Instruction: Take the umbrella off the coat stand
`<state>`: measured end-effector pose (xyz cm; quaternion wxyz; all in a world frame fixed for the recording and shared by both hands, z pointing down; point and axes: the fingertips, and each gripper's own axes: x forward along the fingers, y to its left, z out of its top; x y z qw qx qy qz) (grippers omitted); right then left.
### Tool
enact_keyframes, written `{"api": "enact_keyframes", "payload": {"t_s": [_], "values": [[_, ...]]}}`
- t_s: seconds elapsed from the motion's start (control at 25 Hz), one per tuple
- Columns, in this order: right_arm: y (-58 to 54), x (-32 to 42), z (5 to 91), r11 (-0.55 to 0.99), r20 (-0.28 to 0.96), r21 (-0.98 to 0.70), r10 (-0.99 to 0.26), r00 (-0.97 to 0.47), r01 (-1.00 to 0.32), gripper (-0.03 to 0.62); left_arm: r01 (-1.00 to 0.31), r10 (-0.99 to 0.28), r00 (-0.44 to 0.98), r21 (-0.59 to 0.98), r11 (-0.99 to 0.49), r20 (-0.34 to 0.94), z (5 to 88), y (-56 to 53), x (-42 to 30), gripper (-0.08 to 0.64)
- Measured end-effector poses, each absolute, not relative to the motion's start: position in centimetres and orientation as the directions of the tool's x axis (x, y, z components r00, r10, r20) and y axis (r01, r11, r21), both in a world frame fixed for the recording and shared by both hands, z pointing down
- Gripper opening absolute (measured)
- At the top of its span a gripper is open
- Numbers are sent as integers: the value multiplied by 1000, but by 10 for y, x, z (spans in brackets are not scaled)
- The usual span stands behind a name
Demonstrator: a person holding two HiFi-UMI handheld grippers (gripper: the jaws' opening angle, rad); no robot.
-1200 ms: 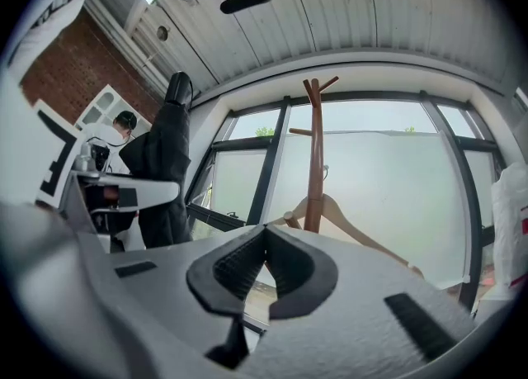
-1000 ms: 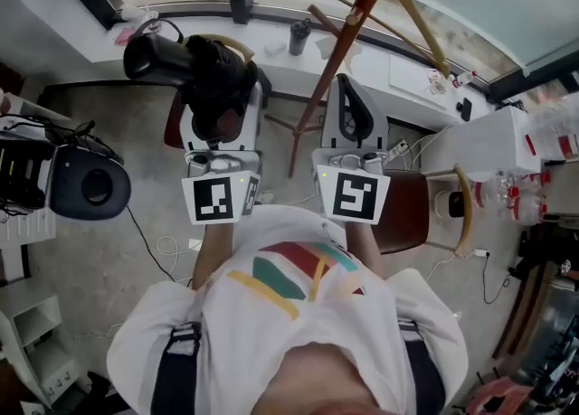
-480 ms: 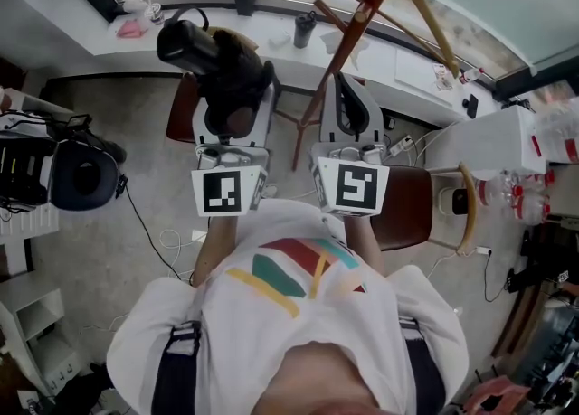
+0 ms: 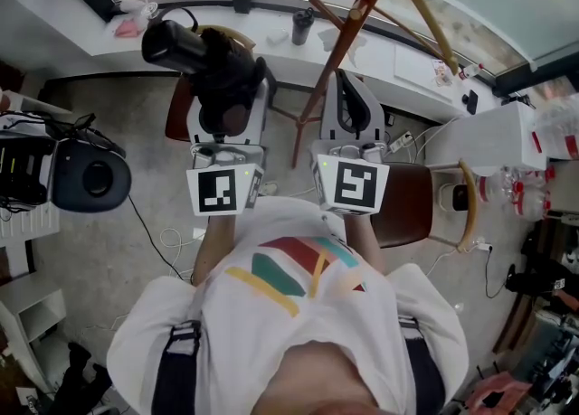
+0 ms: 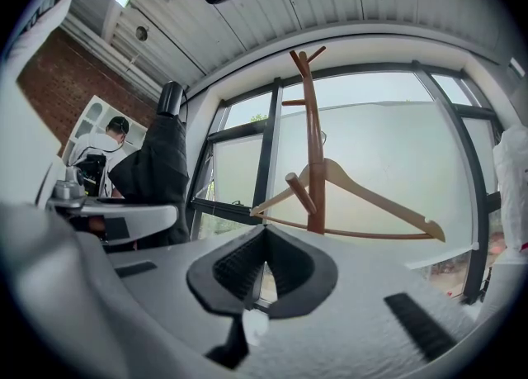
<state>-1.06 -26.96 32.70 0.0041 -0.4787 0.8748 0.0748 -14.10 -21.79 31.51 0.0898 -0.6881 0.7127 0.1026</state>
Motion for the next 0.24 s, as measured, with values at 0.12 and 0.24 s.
{"api": "enact_keyframes", "payload": {"t_s": [0.12, 0.24], "values": [[-266, -8, 326, 531, -73, 136, -836, -543, -836, 0, -999, -961, -44, 23, 39, -274, 312, -213, -139, 247], [-264, -5, 322, 530, -86, 139, -835, -543, -837, 0, -999, -961, -45, 23, 40, -274, 311, -211, -137, 247]]}}
